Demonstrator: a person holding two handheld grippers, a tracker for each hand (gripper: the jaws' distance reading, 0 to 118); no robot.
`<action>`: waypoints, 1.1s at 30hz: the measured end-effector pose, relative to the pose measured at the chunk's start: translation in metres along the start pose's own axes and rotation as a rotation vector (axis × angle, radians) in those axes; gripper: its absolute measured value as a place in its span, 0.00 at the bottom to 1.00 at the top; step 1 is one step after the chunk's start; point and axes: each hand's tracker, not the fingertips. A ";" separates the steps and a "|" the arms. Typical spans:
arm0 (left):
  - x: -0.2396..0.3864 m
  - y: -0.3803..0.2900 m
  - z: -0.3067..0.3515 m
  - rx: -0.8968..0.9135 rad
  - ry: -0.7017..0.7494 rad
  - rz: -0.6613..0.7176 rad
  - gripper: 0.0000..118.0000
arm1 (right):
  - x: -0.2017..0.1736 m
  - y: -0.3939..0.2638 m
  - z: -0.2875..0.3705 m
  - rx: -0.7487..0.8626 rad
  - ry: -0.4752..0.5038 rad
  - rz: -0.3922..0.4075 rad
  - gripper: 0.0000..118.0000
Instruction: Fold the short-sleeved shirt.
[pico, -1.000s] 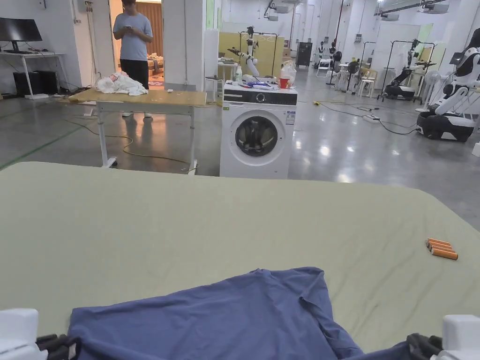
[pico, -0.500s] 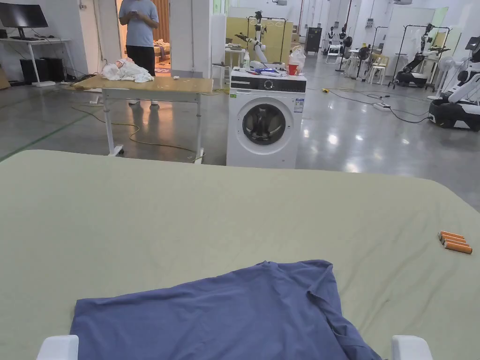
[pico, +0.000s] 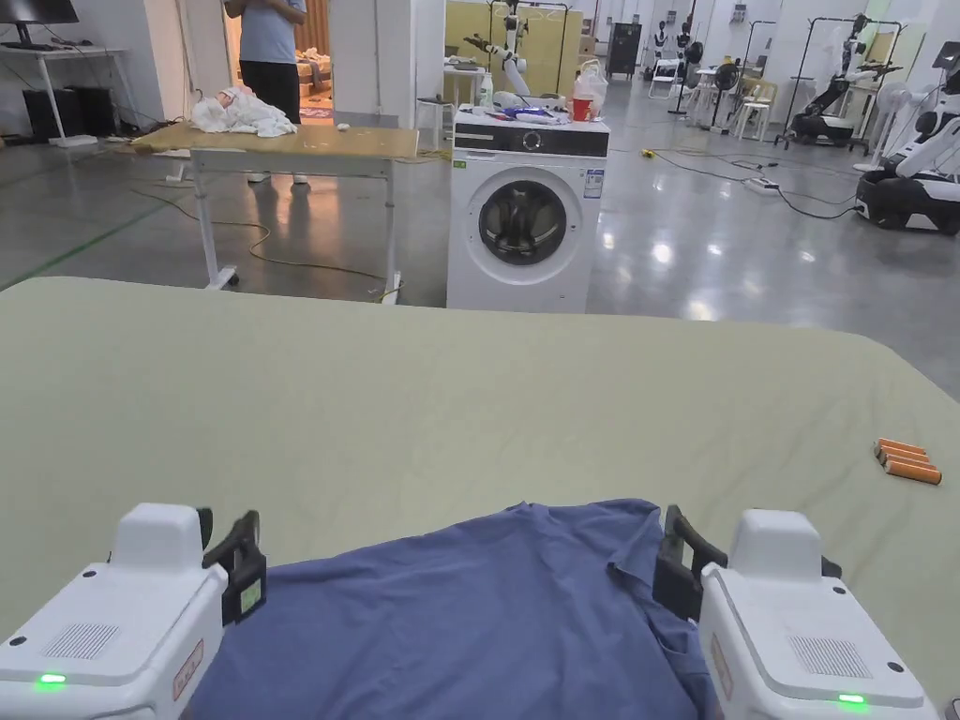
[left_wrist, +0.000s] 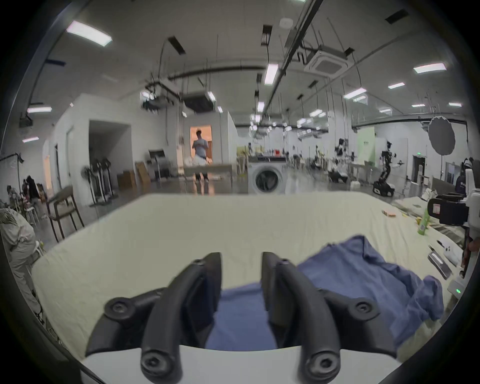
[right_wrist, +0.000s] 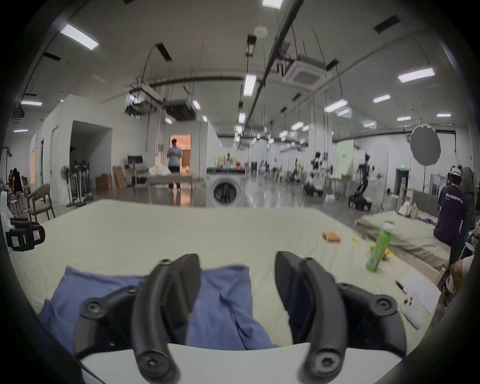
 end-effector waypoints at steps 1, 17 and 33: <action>0.003 0.004 0.003 0.024 0.008 -0.002 0.09 | -0.004 0.003 0.002 0.033 0.011 0.007 0.27; -0.101 -0.014 -0.074 -0.329 0.052 0.161 0.00 | -0.034 -0.007 -0.015 -0.017 0.117 0.002 0.00; -0.130 -0.074 -0.205 -0.786 0.086 0.205 0.60 | -0.012 -0.051 -0.058 -0.250 0.083 0.027 0.00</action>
